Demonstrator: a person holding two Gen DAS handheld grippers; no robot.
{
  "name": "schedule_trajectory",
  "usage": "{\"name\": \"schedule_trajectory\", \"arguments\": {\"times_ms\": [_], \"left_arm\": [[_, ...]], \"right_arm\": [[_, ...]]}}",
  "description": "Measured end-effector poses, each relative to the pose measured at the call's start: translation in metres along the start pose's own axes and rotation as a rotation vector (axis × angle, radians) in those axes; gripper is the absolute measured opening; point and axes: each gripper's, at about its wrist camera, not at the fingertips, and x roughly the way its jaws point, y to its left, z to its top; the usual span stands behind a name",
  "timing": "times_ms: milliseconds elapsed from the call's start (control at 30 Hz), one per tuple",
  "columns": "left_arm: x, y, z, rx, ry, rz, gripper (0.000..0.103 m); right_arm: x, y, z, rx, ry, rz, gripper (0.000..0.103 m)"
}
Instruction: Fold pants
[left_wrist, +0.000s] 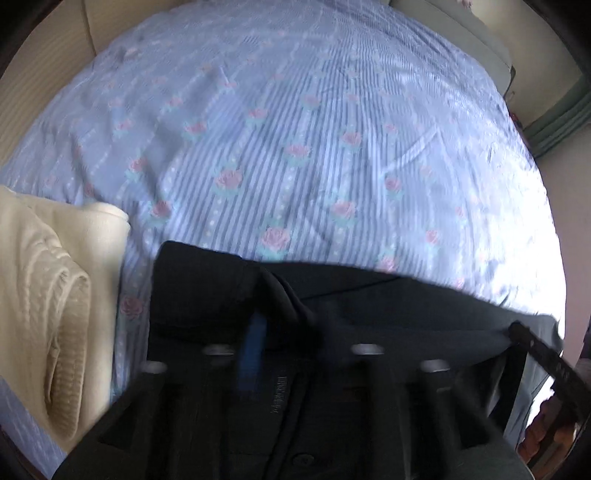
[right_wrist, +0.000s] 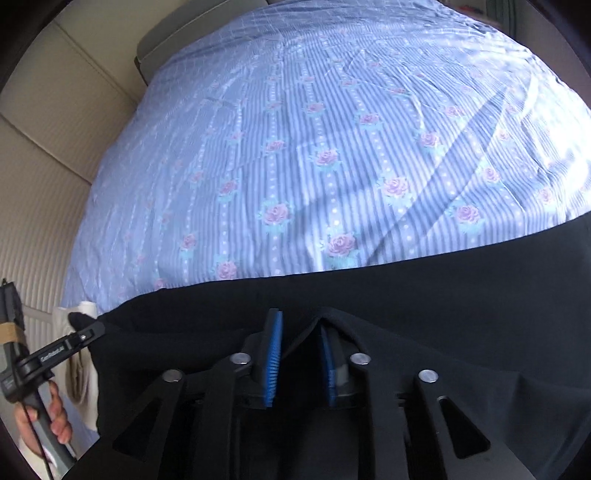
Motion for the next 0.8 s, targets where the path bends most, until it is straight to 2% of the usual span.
{"name": "schedule_trajectory", "arguments": {"times_ms": [33, 100, 167, 300, 467, 667, 800], "left_arm": [[-0.011, -0.001, 0.001, -0.007, -0.038, -0.002, 0.073], [-0.034, -0.004, 0.002, -0.006, -0.109, 0.004, 0.073], [-0.057, -0.011, -0.001, 0.031, -0.132, -0.010, 0.073], [-0.099, -0.041, -0.037, 0.244, -0.163, -0.065, 0.073], [-0.145, -0.083, -0.104, 0.459, -0.218, -0.142, 0.073], [-0.171, -0.139, -0.176, 0.595, -0.169, -0.291, 0.076], [-0.171, -0.174, -0.213, 0.628, -0.097, -0.357, 0.078]], "right_arm": [[-0.004, 0.003, 0.000, -0.003, -0.008, 0.014, 0.042], [-0.018, 0.012, -0.002, -0.015, -0.027, 0.041, 0.048], [-0.051, 0.027, -0.008, -0.056, -0.088, 0.074, 0.048], [-0.107, 0.034, -0.031, -0.076, -0.186, 0.073, 0.058], [-0.180, 0.010, -0.086, -0.034, -0.237, 0.019, 0.060], [-0.253, -0.042, -0.160, 0.124, -0.278, -0.093, 0.060], [-0.287, -0.080, -0.210, 0.246, -0.274, -0.198, 0.061]]}}
